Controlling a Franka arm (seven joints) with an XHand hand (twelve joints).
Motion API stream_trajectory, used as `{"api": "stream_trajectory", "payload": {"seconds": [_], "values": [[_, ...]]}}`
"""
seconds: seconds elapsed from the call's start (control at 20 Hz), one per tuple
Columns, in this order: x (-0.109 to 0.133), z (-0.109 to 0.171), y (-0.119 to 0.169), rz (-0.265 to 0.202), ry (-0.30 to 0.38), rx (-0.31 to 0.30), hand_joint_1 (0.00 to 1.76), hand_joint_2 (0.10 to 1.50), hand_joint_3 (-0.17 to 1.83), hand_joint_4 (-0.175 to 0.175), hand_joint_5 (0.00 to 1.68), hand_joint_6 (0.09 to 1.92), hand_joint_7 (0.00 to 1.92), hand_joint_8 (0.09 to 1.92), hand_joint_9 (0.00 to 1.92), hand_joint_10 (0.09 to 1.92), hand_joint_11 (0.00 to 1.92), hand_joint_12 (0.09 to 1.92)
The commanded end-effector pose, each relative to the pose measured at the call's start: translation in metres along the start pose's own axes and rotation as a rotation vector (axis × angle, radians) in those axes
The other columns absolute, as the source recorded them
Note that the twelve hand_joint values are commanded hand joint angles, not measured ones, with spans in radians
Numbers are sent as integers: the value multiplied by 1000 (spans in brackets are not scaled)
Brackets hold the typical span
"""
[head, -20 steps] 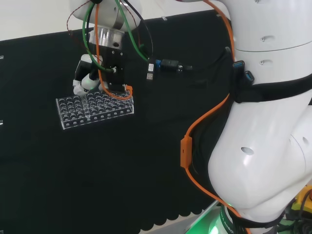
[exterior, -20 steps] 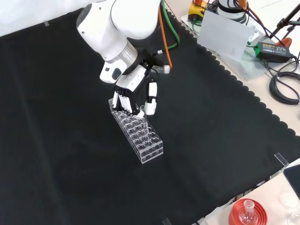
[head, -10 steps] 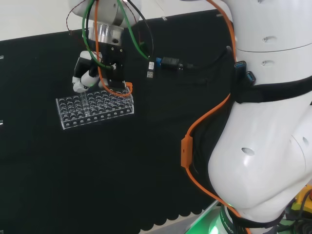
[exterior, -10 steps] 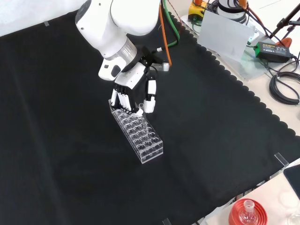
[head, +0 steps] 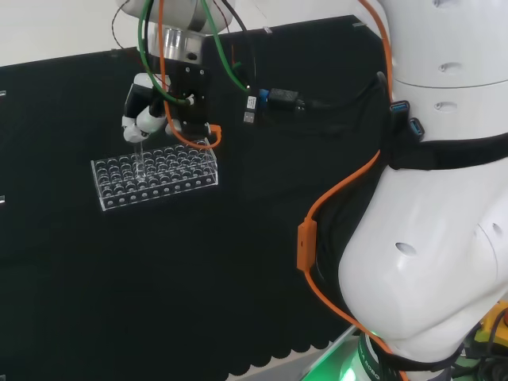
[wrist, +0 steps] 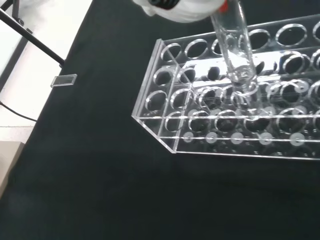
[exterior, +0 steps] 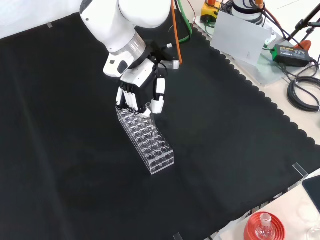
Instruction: Pick up the test tube.
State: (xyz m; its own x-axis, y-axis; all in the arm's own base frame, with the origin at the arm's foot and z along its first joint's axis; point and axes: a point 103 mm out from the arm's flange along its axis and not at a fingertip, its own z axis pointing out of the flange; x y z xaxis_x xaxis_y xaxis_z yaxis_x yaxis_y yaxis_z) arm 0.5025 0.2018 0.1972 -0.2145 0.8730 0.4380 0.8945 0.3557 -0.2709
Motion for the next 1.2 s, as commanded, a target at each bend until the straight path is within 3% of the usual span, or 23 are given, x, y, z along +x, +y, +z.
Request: {"api": "stream_trajectory", "payload": {"seconds": [0.05, 1.2], "values": [[7, -12, -2, 10, -33, -6, 1299, 992, 20, -175, 1209, 618, 1264, 580, 1048, 561, 490, 1391], [17, -44, -3, -33, -82, -27, 1300, 985, 23, -175, 1223, 595, 1279, 554, 1054, 554, 495, 1385]]}}
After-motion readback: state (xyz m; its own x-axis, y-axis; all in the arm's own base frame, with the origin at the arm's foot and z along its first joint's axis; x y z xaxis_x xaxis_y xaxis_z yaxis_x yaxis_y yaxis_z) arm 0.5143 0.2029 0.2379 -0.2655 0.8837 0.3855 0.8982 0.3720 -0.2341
